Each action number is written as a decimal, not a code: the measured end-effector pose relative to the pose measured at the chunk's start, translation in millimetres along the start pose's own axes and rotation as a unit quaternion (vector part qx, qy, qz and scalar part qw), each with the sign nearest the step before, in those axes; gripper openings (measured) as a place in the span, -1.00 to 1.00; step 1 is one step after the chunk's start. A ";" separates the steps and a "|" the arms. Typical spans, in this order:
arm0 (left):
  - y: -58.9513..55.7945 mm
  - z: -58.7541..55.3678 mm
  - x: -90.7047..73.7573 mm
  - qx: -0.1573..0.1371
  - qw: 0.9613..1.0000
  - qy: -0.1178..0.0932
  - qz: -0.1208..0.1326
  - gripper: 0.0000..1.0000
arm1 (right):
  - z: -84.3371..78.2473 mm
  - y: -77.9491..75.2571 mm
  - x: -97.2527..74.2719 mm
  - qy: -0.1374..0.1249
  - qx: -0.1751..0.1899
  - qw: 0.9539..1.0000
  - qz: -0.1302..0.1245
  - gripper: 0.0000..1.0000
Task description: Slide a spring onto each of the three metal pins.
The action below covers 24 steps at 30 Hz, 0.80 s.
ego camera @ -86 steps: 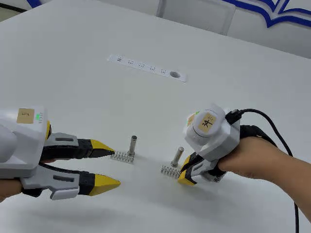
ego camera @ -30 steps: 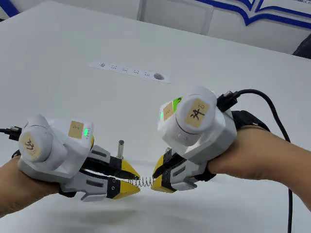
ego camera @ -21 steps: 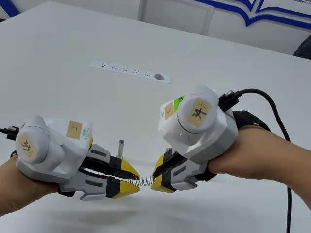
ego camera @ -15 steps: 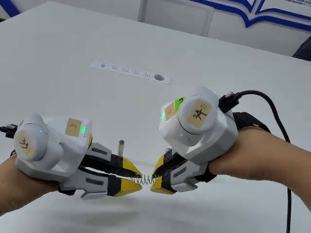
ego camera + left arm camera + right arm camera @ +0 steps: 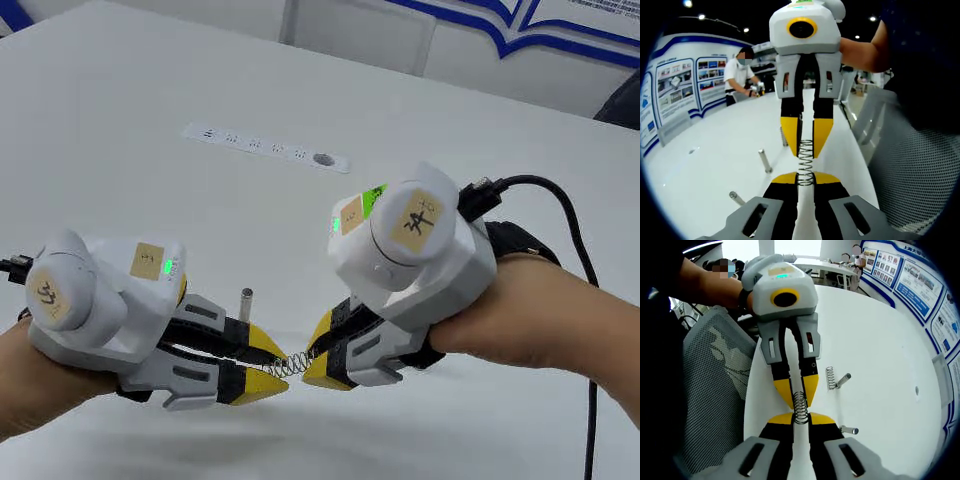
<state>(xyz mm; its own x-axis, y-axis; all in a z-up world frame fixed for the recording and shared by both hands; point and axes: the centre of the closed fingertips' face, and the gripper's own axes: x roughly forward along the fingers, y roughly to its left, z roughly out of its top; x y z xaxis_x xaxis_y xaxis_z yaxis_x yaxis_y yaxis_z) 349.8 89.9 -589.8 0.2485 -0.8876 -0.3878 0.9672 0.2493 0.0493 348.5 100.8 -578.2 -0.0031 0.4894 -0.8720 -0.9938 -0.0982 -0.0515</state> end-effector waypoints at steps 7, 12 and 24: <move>-0.3 -0.4 2.2 -0.003 1.000 0.000 -0.004 -0.79 | 11.5 1.5 -0.4 -0.010 -0.007 1.000 0.002 -0.76; -1.6 -0.7 4.2 -0.003 1.000 0.001 -0.007 -0.79 | 16.3 2.9 1.1 -0.012 -0.010 1.000 0.005 -0.76; -1.2 -1.7 7.9 -0.006 1.000 0.003 -0.005 -0.77 | 16.2 2.9 1.4 -0.012 -0.013 1.000 0.008 -0.76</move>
<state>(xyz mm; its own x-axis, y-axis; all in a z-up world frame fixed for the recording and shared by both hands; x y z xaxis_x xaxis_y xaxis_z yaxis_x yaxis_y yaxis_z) 350.5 83.3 -594.4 0.2383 -0.8877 -0.3939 0.9690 0.2446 0.0349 343.9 115.2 -571.7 -0.0216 0.5077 -0.8613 -0.9904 -0.1286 -0.0509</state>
